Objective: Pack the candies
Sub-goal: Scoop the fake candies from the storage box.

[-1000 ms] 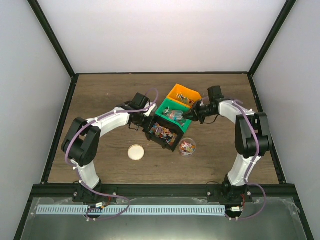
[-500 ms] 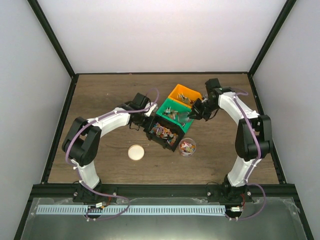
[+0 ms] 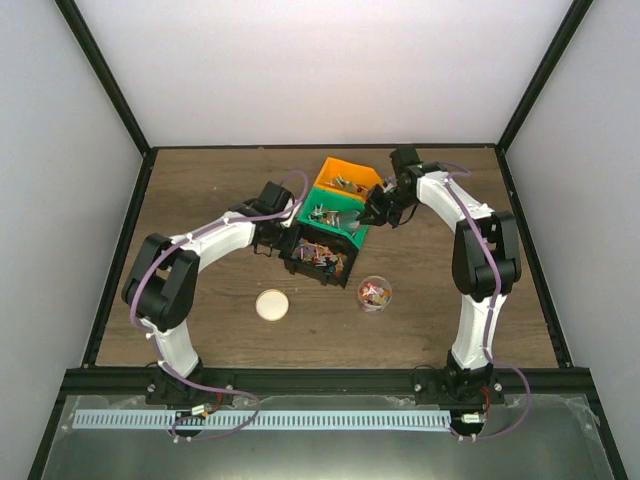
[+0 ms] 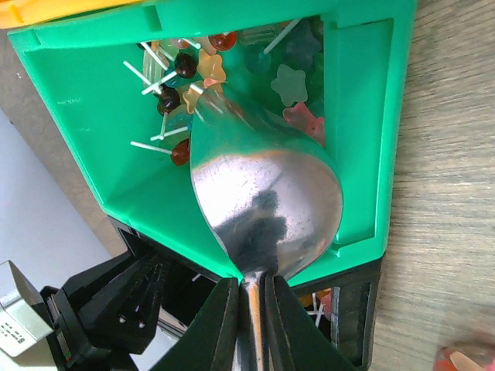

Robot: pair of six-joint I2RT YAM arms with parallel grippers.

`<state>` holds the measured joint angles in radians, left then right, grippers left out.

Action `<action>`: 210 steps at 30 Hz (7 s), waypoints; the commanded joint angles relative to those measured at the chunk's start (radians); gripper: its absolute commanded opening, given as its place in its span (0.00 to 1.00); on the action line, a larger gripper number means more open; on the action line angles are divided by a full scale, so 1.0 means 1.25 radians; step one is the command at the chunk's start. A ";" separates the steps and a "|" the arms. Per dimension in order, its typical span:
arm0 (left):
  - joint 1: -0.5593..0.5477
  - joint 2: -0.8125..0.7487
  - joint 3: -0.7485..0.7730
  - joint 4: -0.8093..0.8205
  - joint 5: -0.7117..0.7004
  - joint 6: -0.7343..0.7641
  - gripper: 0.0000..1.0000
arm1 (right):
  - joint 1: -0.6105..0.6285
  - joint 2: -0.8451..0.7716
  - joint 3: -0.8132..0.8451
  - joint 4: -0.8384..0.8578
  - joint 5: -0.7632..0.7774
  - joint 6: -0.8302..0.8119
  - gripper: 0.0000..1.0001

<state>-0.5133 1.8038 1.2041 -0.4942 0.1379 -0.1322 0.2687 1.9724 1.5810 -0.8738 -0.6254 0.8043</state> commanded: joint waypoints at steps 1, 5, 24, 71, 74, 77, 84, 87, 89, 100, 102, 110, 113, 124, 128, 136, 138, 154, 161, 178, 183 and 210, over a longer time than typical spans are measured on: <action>-0.037 0.041 0.004 0.012 0.081 0.039 0.04 | 0.067 0.074 -0.058 0.030 -0.100 -0.002 0.01; -0.036 0.043 0.006 0.010 0.066 0.032 0.04 | 0.032 0.019 -0.036 -0.035 0.008 0.016 0.01; -0.034 0.056 0.011 0.015 0.094 0.017 0.04 | -0.034 0.013 0.100 -0.260 0.219 -0.036 0.01; -0.050 0.073 0.023 0.002 0.108 0.027 0.04 | 0.054 0.127 -0.204 0.307 -0.447 0.065 0.01; -0.049 0.070 0.022 0.002 0.099 0.027 0.04 | 0.049 0.116 -0.223 0.354 -0.470 0.094 0.01; -0.045 0.067 0.019 0.003 0.095 0.023 0.04 | 0.039 0.097 -0.247 0.426 -0.499 0.144 0.01; -0.032 0.065 0.020 0.006 0.098 0.018 0.04 | 0.012 0.082 -0.276 0.519 -0.561 0.204 0.01; -0.027 0.063 0.019 0.005 0.093 0.015 0.04 | -0.005 0.068 -0.286 0.529 -0.570 0.205 0.01; -0.024 0.059 0.019 0.005 0.077 0.012 0.04 | -0.016 0.058 -0.295 0.546 -0.580 0.212 0.01; -0.005 0.061 0.023 0.005 0.080 0.000 0.04 | -0.039 0.023 -0.375 0.681 -0.630 0.279 0.01; -0.005 0.062 0.023 0.005 0.080 0.000 0.04 | -0.044 0.015 -0.383 0.702 -0.634 0.289 0.01; -0.004 0.064 0.026 0.004 0.080 0.001 0.04 | -0.075 -0.011 -0.412 0.732 -0.650 0.306 0.01; -0.004 0.062 0.026 0.004 0.079 0.003 0.04 | -0.079 -0.014 -0.429 0.738 -0.656 0.306 0.01; -0.002 0.057 0.027 0.002 0.073 0.004 0.04 | -0.103 -0.028 -0.494 0.772 -0.669 0.301 0.01; -0.003 0.059 0.029 0.000 0.072 0.005 0.04 | -0.100 -0.006 -0.493 0.764 -0.660 0.288 0.01; -0.003 0.057 0.032 -0.002 0.071 0.007 0.04 | -0.045 0.066 -0.402 0.696 -0.646 0.241 0.01; -0.003 0.056 0.031 -0.003 0.070 0.008 0.04 | -0.028 0.081 -0.404 0.735 -0.646 0.271 0.01; -0.001 0.055 0.031 -0.001 0.066 0.010 0.04 | -0.067 0.037 -0.494 0.867 -0.671 0.368 0.01; 0.000 0.053 0.031 0.000 0.065 0.010 0.04 | -0.105 0.013 -0.503 0.848 -0.699 0.358 0.01; 0.000 0.053 0.028 0.003 0.070 0.010 0.04 | -0.152 -0.042 -0.495 0.787 -0.705 0.333 0.01; 0.000 0.055 0.029 0.003 0.071 0.010 0.04 | -0.174 -0.056 -0.493 0.779 -0.715 0.332 0.01; 0.000 0.060 0.032 0.004 0.078 0.005 0.04 | -0.299 -0.228 -0.587 0.550 -0.736 0.124 0.01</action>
<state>-0.5110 1.8435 1.2480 -0.5011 0.2375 -0.1162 -0.0769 1.7584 0.8928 -0.1318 -1.4982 1.0271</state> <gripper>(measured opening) 0.097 0.096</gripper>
